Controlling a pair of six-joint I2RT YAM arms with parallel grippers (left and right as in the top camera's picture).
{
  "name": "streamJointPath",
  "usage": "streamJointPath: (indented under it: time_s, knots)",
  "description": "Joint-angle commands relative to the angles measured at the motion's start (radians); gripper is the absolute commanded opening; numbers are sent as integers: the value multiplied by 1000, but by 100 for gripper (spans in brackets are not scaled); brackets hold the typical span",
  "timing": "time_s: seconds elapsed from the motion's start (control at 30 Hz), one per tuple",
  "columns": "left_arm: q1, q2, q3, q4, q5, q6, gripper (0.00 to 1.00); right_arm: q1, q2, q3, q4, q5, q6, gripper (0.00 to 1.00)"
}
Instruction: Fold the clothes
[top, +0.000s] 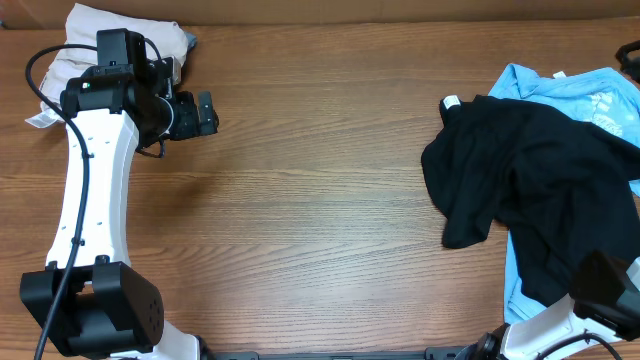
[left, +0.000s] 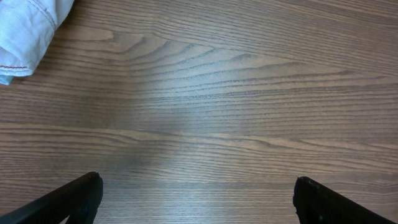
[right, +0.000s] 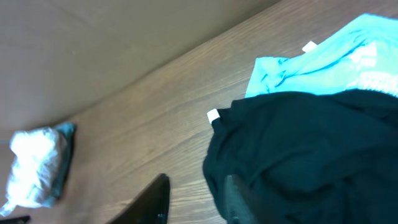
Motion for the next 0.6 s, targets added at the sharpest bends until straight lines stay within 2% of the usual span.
streamJointPath:
  time_s: [0.0,0.13,0.2,0.57]
  knots:
    - [3,10,20,-2,-6,-3,100,29,-27,-47,2,-12,-11,44]
    - [3,10,20,-1,-6,-3,100,127,-27,-157,2,45,-12,60]
    - [3,10,20,1,-6,-3,100,190,-27,-226,3,125,-11,63]
    - [3,10,20,0,-6,-3,100,457,-27,-707,169,336,108,65]
